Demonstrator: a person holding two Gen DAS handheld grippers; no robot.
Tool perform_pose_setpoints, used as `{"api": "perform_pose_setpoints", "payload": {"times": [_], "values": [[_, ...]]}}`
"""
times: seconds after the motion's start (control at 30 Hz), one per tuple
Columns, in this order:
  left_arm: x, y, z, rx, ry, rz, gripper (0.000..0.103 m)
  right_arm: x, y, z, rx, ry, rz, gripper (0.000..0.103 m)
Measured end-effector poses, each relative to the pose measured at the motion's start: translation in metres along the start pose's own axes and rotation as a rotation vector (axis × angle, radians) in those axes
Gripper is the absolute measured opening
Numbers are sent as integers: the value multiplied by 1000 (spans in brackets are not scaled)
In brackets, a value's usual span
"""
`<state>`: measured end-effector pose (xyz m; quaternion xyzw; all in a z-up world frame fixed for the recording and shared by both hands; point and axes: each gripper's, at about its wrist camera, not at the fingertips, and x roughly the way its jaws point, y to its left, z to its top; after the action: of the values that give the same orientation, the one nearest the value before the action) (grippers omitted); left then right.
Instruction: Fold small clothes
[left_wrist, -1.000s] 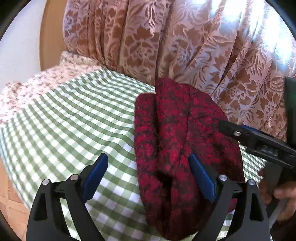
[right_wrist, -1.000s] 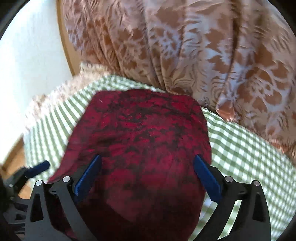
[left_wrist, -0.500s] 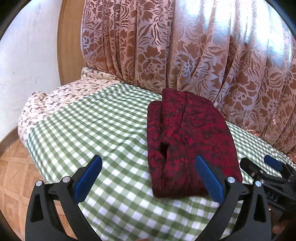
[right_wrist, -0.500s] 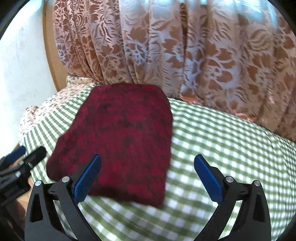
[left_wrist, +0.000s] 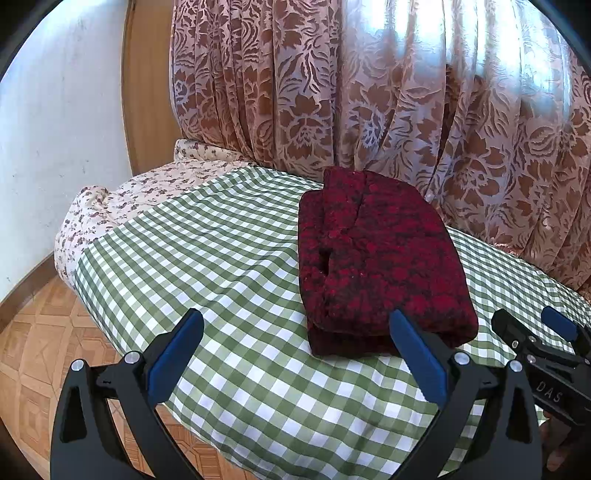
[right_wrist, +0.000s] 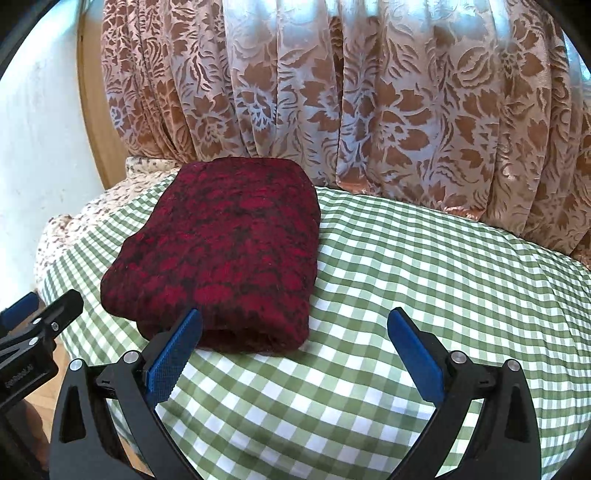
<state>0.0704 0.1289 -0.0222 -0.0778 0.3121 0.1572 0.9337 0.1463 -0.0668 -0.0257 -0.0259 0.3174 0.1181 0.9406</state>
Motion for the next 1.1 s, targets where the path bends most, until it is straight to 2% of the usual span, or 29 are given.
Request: {"api": "perform_pose_setpoints", "payload": {"times": [0.4, 1.1], "values": [[-5, 2, 0, -8, -15, 1, 101, -13, 5, -4, -12, -34, -6, 99], [-13, 6, 2, -11, -34, 8, 101, -18, 11, -3, -17, -46, -1, 99]]}}
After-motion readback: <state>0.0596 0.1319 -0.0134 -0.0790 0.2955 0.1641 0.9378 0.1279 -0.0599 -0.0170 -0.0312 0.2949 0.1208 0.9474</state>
